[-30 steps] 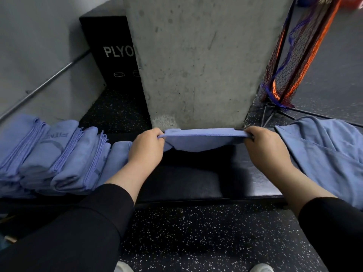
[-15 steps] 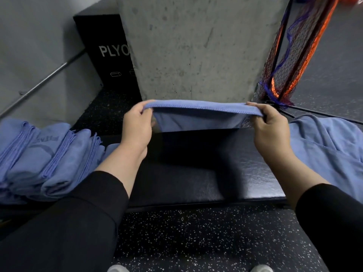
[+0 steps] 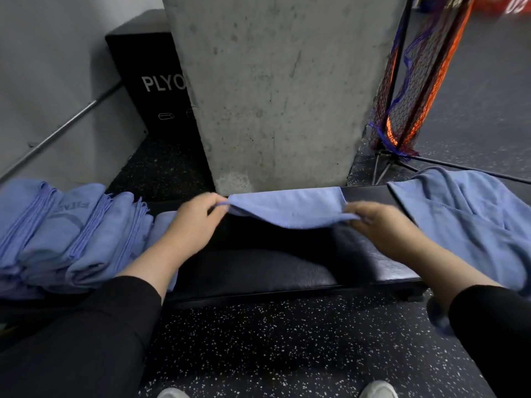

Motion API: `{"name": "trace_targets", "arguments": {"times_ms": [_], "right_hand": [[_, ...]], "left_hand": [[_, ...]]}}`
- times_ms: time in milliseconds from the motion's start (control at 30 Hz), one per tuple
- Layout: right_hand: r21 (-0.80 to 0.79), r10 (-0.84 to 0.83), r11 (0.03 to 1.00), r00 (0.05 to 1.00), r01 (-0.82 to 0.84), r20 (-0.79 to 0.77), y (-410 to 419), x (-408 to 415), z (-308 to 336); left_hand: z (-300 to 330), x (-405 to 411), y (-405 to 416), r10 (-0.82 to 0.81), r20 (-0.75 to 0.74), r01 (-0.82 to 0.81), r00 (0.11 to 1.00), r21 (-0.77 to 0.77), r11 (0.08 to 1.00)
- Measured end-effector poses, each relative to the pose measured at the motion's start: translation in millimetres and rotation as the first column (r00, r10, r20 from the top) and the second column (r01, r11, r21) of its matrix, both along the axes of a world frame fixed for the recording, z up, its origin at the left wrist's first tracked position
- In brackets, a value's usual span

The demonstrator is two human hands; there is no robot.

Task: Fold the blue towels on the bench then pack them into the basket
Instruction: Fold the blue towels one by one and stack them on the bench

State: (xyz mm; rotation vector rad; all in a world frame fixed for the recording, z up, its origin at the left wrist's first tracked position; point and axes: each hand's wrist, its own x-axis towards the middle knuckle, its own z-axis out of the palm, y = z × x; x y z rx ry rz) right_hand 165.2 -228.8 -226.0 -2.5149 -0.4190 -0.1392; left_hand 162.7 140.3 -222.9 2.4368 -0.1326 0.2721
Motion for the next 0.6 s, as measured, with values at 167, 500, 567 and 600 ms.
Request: {"name": "trace_targets", "arguments": {"times_ms": [167, 500, 567, 600], "right_hand": [[-0.22, -0.015, 0.974, 0.962, -0.047, -0.272, -3.3, -22.7, -11.0], [-0.21, -0.045, 0.976, 0.907, -0.049, -0.419, -18.0, -44.0, 15.1], [-0.129, -0.004, 0.988, 0.836, -0.08, -0.548, -19.9, -52.1, 24.5], [-0.035, 0.024, 0.998, 0.769, -0.06, -0.638, -19.9, -57.7, 29.2]], "left_hand": [[-14.2, -21.8, 1.3, -0.112, -0.366, 0.189, 0.924, 0.181, 0.965], [1.3, -62.4, -1.1, -0.213, -0.5, 0.3, 0.839, 0.1, 0.949], [6.3, -71.7, -3.4, -0.301, -0.61, 0.285, 0.733, -0.127, 0.95], [7.8, -76.3, -3.7, -0.353, -0.672, 0.237, 0.651, -0.261, 0.936]]}}
